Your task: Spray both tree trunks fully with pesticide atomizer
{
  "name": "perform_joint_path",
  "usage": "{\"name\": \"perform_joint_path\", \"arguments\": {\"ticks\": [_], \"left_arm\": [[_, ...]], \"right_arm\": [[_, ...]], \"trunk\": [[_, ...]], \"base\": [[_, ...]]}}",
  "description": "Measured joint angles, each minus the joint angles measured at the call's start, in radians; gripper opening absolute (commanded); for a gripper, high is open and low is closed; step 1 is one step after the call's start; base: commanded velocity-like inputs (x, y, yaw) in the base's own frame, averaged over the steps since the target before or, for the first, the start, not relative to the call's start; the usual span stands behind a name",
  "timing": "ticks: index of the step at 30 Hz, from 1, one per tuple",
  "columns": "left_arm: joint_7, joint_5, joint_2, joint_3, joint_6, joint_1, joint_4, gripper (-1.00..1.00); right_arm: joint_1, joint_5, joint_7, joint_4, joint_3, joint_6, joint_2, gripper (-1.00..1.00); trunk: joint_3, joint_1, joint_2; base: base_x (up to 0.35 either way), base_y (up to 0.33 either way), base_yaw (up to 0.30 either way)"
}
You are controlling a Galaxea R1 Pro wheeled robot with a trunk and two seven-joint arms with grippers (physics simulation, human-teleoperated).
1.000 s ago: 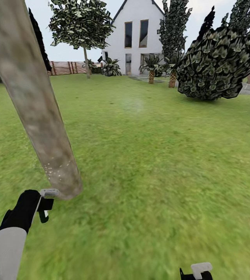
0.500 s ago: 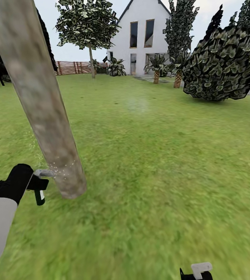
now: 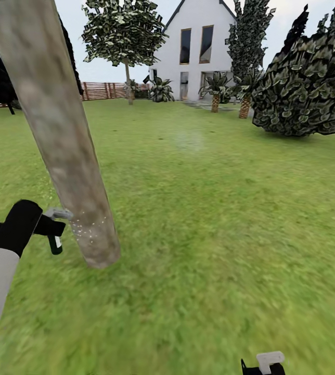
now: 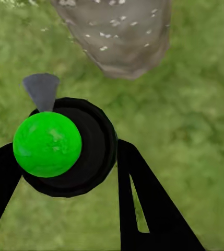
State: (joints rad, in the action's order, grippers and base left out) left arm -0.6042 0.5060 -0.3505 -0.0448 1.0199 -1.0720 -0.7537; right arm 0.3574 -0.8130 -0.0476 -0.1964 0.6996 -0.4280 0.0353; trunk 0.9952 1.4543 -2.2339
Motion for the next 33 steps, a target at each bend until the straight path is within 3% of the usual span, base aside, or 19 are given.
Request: {"name": "perform_joint_path", "arguments": {"ticks": [28,33], "left_arm": [[-0.002,0.007,0.002,0.005,0.003,0.003,-0.021,-1.00],[-0.002,0.008,0.000,0.005,0.003,0.003,-0.021,-1.00]], "right_arm": [[0.000,0.000,0.001,0.000,0.000,0.000,0.000,1.00],[0.000,0.000,0.000,0.000,0.000,0.000,0.000,1.00]], "trunk": [[0.000,0.000,0.000],[0.000,0.000,0.000]], "base": [[0.015,-0.260,0.003],[0.000,-0.271,0.187]]}}
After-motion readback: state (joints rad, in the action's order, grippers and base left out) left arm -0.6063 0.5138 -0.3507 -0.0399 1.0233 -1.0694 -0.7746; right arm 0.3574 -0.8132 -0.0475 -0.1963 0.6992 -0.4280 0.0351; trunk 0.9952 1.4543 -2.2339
